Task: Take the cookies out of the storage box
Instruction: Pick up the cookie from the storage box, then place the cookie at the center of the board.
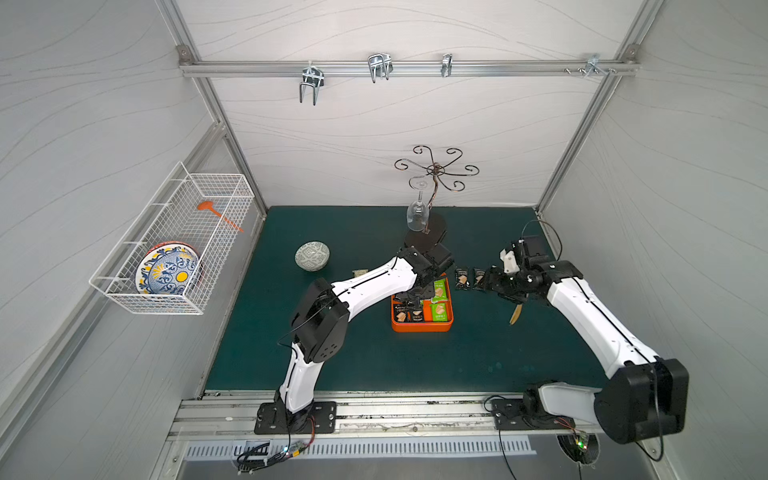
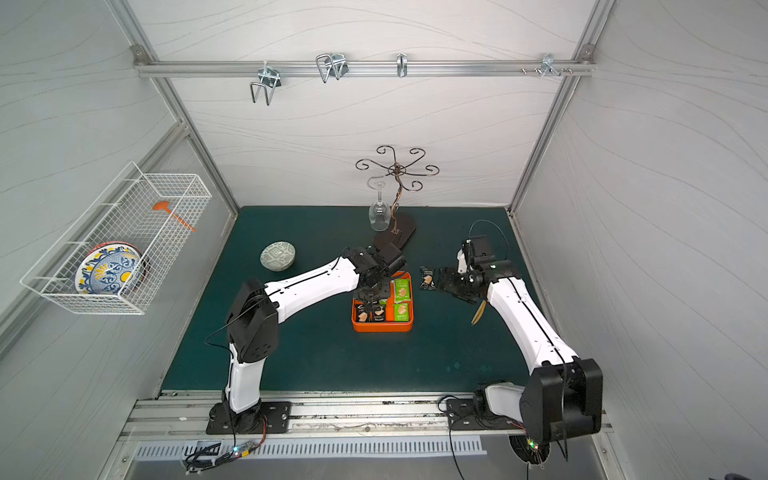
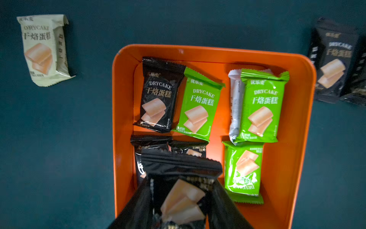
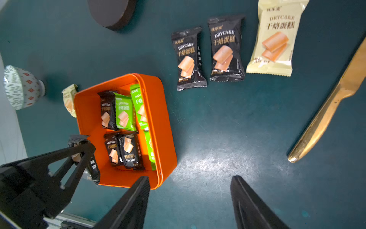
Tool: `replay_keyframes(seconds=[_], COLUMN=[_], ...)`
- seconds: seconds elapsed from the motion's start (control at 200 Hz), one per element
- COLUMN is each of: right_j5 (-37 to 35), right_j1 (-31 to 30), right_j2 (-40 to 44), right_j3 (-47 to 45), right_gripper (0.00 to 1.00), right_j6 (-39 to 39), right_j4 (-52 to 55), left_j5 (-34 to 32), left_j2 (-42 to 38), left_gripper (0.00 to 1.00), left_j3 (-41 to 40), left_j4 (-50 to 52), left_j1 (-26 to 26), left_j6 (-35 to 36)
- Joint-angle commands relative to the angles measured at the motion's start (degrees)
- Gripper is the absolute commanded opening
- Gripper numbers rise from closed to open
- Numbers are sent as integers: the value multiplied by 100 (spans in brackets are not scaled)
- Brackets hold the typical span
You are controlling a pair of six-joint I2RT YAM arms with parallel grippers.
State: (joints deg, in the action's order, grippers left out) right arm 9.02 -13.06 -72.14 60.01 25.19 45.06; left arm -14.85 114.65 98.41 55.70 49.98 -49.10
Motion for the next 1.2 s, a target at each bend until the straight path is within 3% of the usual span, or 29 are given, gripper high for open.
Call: replay_keyframes(seconds=[0.0,0.21,0.65,0.89,1.196], right_j5=[13,-128,-293,-419,-466], right_j1=[-153,-483,-783,-839,-867], right_j2=[-29,-243,-570,-609,-714], right_j3=[278,532,784,802,811], right_gripper=[70,70,70,70,70], right_j6=[85,192,247,248,158], right_j4=[50,31,73,137,255], left_j5=[-148,-207,-409,-130,-10], left_j2=[-259,-808,-2074,-2237,-1908], left_gripper=[45,46,46,46,47], left_j3=[166,-466,-2390,-3441,-3907], left_j4=[194,156,-260,-1036,-1647], left_j1=[-79,-484,-1895,-1996,-1983], left_j6=[177,267,609,814,807])
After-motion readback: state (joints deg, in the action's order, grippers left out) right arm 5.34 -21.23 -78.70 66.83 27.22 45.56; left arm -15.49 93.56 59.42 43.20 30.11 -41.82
